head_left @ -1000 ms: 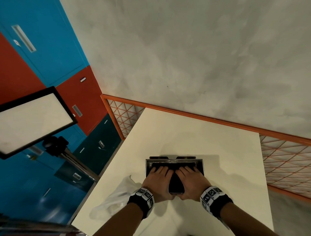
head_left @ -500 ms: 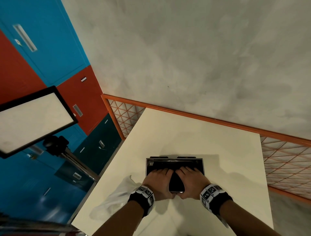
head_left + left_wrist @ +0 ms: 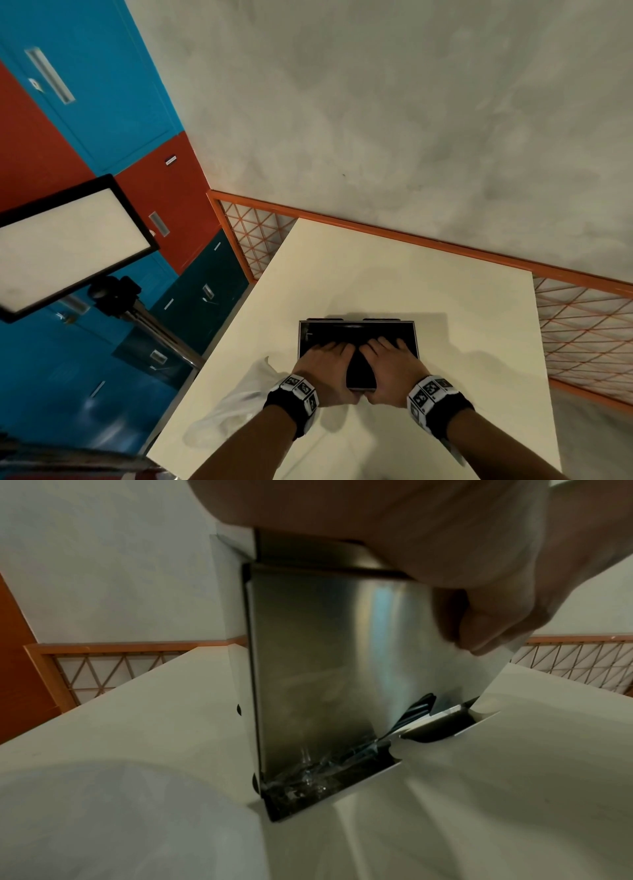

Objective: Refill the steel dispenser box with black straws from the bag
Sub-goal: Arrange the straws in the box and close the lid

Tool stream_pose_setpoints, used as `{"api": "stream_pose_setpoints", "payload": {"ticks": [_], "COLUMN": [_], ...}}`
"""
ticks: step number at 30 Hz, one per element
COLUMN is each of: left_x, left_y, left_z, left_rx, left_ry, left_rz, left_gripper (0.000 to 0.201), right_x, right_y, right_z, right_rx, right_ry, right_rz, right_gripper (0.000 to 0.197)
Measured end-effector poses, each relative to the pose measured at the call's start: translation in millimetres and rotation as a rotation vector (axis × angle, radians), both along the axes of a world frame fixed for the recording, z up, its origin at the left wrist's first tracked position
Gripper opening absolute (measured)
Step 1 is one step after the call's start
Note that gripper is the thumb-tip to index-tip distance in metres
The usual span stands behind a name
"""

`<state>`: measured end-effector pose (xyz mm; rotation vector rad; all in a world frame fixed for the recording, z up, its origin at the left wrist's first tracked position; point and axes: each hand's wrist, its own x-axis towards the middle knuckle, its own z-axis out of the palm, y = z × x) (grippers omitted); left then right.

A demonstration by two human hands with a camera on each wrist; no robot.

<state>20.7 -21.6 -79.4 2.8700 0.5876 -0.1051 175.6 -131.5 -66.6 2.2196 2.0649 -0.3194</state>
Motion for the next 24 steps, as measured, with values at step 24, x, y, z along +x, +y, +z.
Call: {"api": "stream_pose_setpoints", "payload": {"ticks": [24], "left_x": [-8], "left_y": [-10], "left_z": [-5], "left_rx": [0.095], "left_ry": [-0.034], "left_rz": [-0.028], "left_gripper": [0.069], "right_x": [-11], "right_y": [-16], "right_z": [-1], "right_rx": [0.139], "right_ry": [0.003], "right_rz": [-0.005], "right_gripper": [0.065]}}
